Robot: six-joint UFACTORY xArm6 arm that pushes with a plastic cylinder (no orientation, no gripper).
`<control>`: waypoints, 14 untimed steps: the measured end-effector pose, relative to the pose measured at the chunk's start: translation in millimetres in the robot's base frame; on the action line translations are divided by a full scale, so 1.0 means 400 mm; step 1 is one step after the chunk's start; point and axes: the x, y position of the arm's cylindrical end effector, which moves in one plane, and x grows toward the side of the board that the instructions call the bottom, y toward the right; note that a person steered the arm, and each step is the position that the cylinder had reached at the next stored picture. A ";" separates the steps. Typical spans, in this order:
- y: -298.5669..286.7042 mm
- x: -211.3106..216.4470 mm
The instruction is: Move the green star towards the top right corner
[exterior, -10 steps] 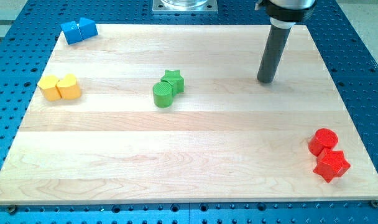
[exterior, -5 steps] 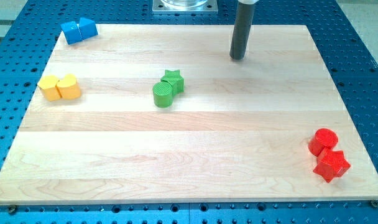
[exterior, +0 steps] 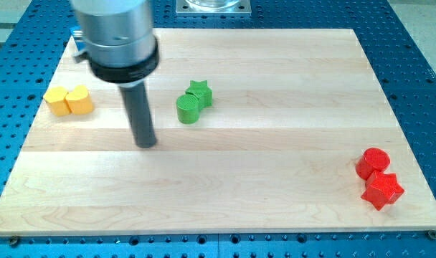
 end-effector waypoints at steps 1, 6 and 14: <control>0.086 -0.031; 0.299 -0.390; 0.215 -0.254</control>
